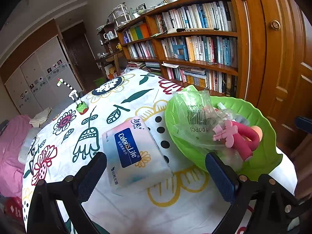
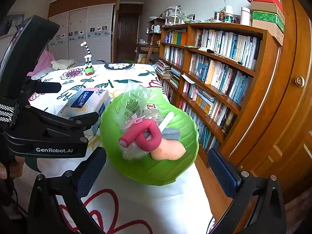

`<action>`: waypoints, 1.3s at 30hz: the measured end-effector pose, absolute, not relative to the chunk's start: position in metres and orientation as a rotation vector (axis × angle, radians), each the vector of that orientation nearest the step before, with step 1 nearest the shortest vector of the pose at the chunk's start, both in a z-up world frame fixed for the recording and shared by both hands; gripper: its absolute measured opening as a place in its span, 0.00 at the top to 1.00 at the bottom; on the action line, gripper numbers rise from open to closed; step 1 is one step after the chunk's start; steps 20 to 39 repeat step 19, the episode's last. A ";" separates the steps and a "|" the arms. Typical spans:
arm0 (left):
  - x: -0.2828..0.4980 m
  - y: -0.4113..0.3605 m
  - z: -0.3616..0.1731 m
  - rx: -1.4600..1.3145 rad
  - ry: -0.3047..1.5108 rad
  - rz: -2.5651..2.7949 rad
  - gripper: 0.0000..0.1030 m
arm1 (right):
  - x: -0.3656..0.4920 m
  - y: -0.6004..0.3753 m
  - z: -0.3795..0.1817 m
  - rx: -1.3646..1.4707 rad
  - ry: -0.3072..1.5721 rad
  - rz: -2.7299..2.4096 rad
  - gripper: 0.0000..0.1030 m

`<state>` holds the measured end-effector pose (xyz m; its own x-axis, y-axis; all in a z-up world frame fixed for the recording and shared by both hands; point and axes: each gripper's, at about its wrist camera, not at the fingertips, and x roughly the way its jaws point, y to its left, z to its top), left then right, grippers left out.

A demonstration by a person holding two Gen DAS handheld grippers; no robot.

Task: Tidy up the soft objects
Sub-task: 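Withdraw both open tools away from the green plate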

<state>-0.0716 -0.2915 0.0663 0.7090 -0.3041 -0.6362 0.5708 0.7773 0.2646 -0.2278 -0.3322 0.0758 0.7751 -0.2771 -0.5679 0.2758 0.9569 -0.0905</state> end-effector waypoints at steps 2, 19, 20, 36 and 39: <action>-0.072 -0.293 0.066 0.473 0.610 -0.507 0.00 | -0.227 -0.334 0.075 -0.003 0.616 -0.300 0.00; -0.074 -0.295 0.064 0.468 0.599 -0.551 0.00 | -0.230 -0.339 0.069 0.005 0.622 -0.305 0.00; -0.074 -0.295 0.064 0.468 0.599 -0.551 0.00 | -0.230 -0.339 0.069 0.005 0.622 -0.305 0.00; -0.074 -0.295 0.064 0.468 0.599 -0.551 0.00 | -0.230 -0.339 0.069 0.005 0.622 -0.305 0.00; -0.074 -0.295 0.064 0.468 0.599 -0.551 0.00 | -0.230 -0.339 0.069 0.005 0.622 -0.305 0.00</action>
